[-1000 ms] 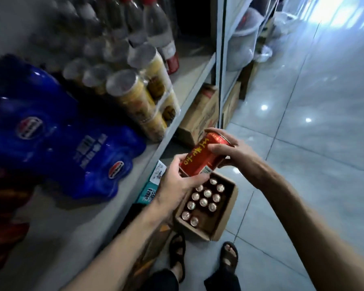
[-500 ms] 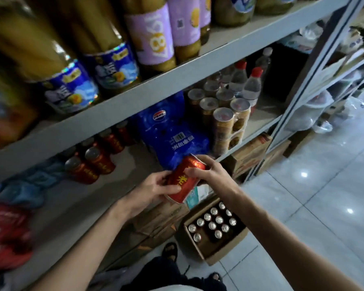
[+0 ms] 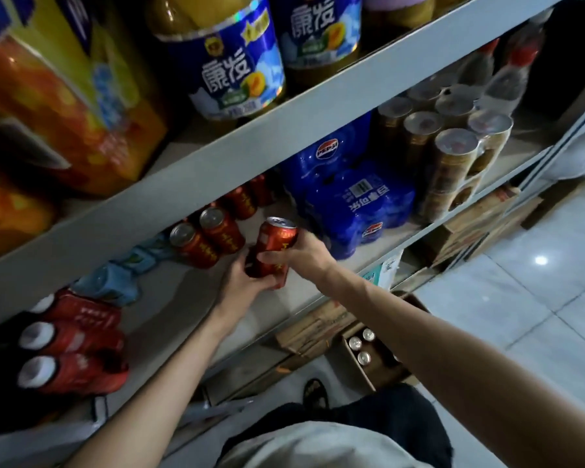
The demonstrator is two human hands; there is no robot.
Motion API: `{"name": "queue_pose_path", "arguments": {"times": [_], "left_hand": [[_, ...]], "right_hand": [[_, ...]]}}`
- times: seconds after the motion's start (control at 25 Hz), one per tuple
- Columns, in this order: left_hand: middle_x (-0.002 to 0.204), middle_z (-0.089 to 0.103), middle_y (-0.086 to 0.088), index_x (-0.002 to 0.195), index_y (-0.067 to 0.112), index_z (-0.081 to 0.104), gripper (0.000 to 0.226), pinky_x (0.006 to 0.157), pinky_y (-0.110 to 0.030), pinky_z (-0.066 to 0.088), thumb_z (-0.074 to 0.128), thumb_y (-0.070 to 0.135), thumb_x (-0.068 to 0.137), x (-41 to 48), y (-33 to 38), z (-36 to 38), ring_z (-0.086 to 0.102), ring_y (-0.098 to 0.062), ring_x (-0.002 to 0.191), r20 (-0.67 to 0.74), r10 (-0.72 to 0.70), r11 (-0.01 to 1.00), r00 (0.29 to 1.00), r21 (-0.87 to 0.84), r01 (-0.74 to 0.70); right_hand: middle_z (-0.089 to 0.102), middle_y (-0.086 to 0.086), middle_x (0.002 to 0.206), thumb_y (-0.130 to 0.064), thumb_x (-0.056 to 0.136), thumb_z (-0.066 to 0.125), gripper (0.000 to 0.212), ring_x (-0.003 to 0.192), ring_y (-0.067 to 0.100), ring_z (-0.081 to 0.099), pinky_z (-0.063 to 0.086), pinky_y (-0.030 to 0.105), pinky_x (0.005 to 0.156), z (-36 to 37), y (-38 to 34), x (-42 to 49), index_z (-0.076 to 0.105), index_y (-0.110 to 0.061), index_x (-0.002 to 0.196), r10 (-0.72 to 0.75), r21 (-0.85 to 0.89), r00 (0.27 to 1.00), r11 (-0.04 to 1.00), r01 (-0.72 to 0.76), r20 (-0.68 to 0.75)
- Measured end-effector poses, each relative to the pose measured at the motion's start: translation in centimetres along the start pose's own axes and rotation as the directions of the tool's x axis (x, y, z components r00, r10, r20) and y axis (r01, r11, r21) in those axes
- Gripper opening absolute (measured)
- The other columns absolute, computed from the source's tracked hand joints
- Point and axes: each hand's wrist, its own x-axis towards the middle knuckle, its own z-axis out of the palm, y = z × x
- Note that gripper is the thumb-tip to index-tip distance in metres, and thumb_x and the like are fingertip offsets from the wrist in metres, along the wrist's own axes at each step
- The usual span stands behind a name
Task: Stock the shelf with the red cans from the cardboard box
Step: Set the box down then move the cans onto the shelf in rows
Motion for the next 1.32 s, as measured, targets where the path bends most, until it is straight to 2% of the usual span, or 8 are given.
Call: {"name": "queue_pose_path", "arguments": {"times": [0.12, 0.2, 0.36, 0.52, 0.8, 0.96, 1.08, 1.32], "left_hand": [[0.118, 0.07, 0.013, 0.115, 0.041, 0.058, 0.064, 0.084, -0.014, 0.052, 0.085, 0.025, 0.059, 0.2, -1.5, -0.4, 0.064, 0.003, 0.11, -0.035, -0.079, 0.993, 0.996, 0.083, 0.082], [0.148, 0.046, -0.001, 0.144, 0.024, 0.037, 0.1, 0.109, -0.034, 0.042, 0.088, 0.037, 0.058, 0.4, -2.0, -0.5, 0.044, -0.013, 0.137, 0.084, -0.16, 0.92, 0.983, 0.373, 0.118], [0.164, 0.001, -0.01, 0.155, 0.018, -0.007, 0.145, 0.121, -0.048, 0.019, 0.075, 0.074, 0.05, 1.7, -2.1, -1.2, 0.006, -0.031, 0.151, 0.141, -0.406, 0.432, 0.903, 0.9, 0.054], [0.16, -0.014, -0.024, 0.153, 0.015, -0.018, 0.15, 0.12, -0.058, 0.008, 0.072, 0.078, 0.05, 2.6, -2.2, -0.6, -0.011, -0.047, 0.147, 0.094, -0.538, 0.259, 0.838, 0.964, 0.058], [0.161, -0.005, -0.024, 0.152, 0.012, -0.019, 0.147, 0.121, -0.054, 0.013, 0.073, 0.074, 0.055, 3.4, -3.1, -1.2, -0.003, -0.043, 0.149, 0.084, -0.567, 0.272, 0.819, 0.958, 0.09], [0.162, -0.001, -0.021, 0.154, 0.012, -0.014, 0.144, 0.12, -0.053, 0.017, 0.072, 0.074, 0.057, 3.6, -3.1, -1.0, 0.002, -0.043, 0.149, 0.073, -0.538, 0.235, 0.84, 0.97, 0.067], [0.162, 0.0, -0.02, 0.155, 0.018, -0.011, 0.142, 0.119, -0.053, 0.021, 0.072, 0.075, 0.055, 3.4, -2.9, -0.9, 0.008, -0.045, 0.147, 0.08, -0.543, 0.245, 0.836, 0.967, 0.066], [0.158, -0.002, -0.032, 0.154, 0.01, -0.014, 0.141, 0.119, -0.056, 0.018, 0.071, 0.074, 0.061, 3.3, -2.3, -0.8, 0.005, -0.048, 0.147, 0.097, -0.546, 0.236, 0.832, 0.971, 0.042]], "right_hand": [[0.06, -0.003, 0.113, -0.037, 0.059, 0.088, 0.073, 0.097, 0.01, 0.058, 0.048, 0.019, 0.069, 1.1, 1.4, 1.9, 0.052, -0.023, 0.12, 0.015, -0.046, 1.0, 0.999, -0.014, 0.004], [0.059, -0.005, 0.114, -0.037, 0.059, 0.086, 0.073, 0.098, 0.01, 0.057, 0.045, 0.018, 0.073, 1.2, 1.6, 3.2, 0.051, -0.024, 0.122, -0.145, -0.244, 0.988, 0.961, 0.13, -0.048], [0.058, 0.001, 0.128, -0.023, 0.065, 0.086, 0.073, 0.115, 0.013, 0.054, 0.043, 0.011, 0.088, 0.4, 0.7, 6.7, 0.051, -0.021, 0.129, -0.389, -0.335, 0.912, 0.883, 0.328, -0.131], [0.058, 0.007, 0.131, -0.027, 0.068, 0.085, 0.073, 0.12, 0.021, 0.054, 0.041, 0.031, 0.103, 1.2, 1.3, 9.7, 0.05, -0.016, 0.13, -0.494, -0.403, 0.869, 0.8, 0.444, -0.022], [0.052, -0.004, 0.13, -0.029, 0.077, 0.078, 0.068, 0.104, -0.008, 0.05, 0.044, 0.006, 0.085, 2.2, 3.7, 10.7, 0.043, -0.025, 0.135, -0.434, -0.231, 0.899, 0.881, 0.413, -0.049], [0.063, 0.003, 0.116, -0.017, 0.077, 0.075, 0.061, 0.097, 0.013, 0.061, 0.052, 0.034, 0.089, 2.7, 3.2, 11.3, 0.047, -0.018, 0.131, -0.405, -0.358, 0.913, 0.86, 0.362, -0.048], [0.054, 0.002, 0.13, -0.03, 0.079, 0.074, 0.064, 0.108, 0.006, 0.054, 0.043, 0.028, 0.094, 3.2, 3.0, 11.5, 0.04, -0.022, 0.133, -0.41, -0.304, 0.912, 0.873, 0.382, -0.031], [0.048, 0.012, 0.134, -0.034, 0.082, 0.072, 0.063, 0.117, 0.026, 0.052, 0.047, 0.042, 0.098, 5.4, 2.6, 13.0, 0.04, -0.019, 0.134, -0.462, -0.432, 0.878, 0.822, 0.372, -0.123]]}}
